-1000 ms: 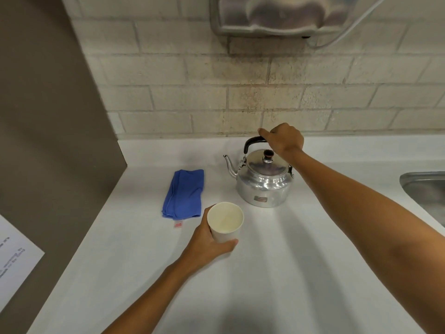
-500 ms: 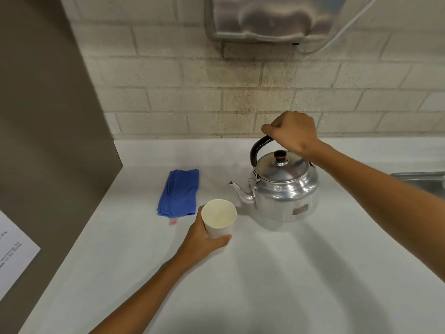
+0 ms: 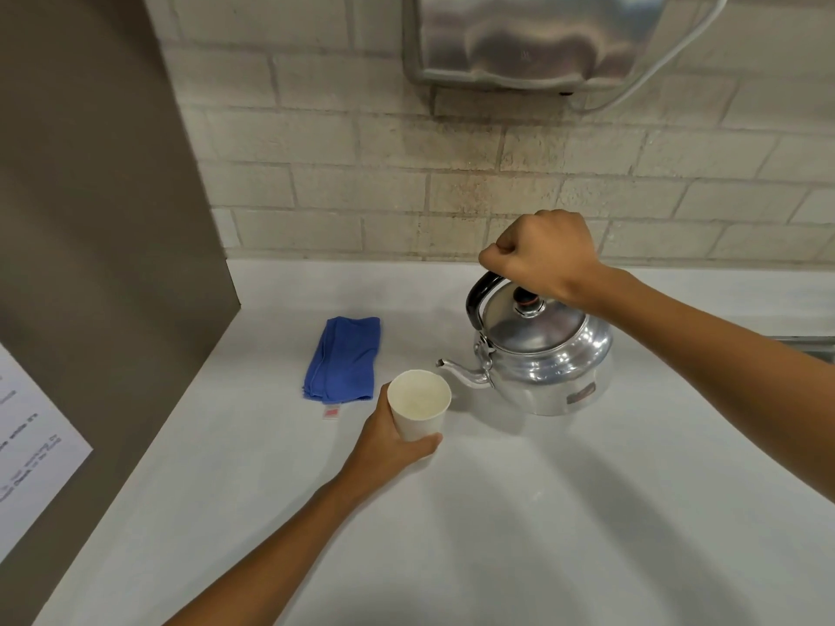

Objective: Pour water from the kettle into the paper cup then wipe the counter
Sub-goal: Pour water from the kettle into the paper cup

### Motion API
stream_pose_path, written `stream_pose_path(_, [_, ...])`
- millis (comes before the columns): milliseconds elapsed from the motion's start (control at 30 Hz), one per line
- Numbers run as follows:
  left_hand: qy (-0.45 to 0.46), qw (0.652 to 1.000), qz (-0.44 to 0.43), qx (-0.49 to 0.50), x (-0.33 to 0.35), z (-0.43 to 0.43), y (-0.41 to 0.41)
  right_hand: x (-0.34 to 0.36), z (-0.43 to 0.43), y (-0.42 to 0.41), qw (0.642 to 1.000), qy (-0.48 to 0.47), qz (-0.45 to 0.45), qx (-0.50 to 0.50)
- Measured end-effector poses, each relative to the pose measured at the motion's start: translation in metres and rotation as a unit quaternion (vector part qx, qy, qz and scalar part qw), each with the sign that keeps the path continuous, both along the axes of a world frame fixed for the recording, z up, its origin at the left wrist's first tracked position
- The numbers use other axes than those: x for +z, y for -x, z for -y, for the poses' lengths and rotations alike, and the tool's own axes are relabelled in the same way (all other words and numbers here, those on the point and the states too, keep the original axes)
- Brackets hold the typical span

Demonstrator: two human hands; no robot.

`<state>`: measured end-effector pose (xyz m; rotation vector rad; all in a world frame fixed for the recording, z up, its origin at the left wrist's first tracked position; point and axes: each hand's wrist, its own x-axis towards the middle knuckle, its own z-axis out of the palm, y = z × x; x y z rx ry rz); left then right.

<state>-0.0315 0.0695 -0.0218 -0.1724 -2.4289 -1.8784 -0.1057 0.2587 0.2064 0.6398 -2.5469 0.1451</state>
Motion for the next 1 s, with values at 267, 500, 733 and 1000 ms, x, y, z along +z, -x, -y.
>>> stream_pose_path(267, [0.007, 1.0, -0.005, 0.016, -0.002, -0.004, -0.001, 0.006, 0.014, -0.012, 0.996, -0.071, -0.03, 0.036])
stream_pose_path(500, [0.006, 1.0, 0.002, 0.016, -0.002, -0.004, -0.001, 0.006, 0.022, -0.019, 0.991, -0.109, -0.051, 0.055])
stream_pose_path(733, [-0.006, 1.0, 0.003, 0.006, 0.0, -0.005, -0.003, 0.009, 0.029, -0.023, 0.986, -0.142, -0.062, 0.067])
stream_pose_path(1000, [-0.009, 1.0, 0.004, 0.001, -0.002, -0.005, -0.002, 0.017, 0.029, -0.025, 0.984, -0.15, -0.068, 0.067])
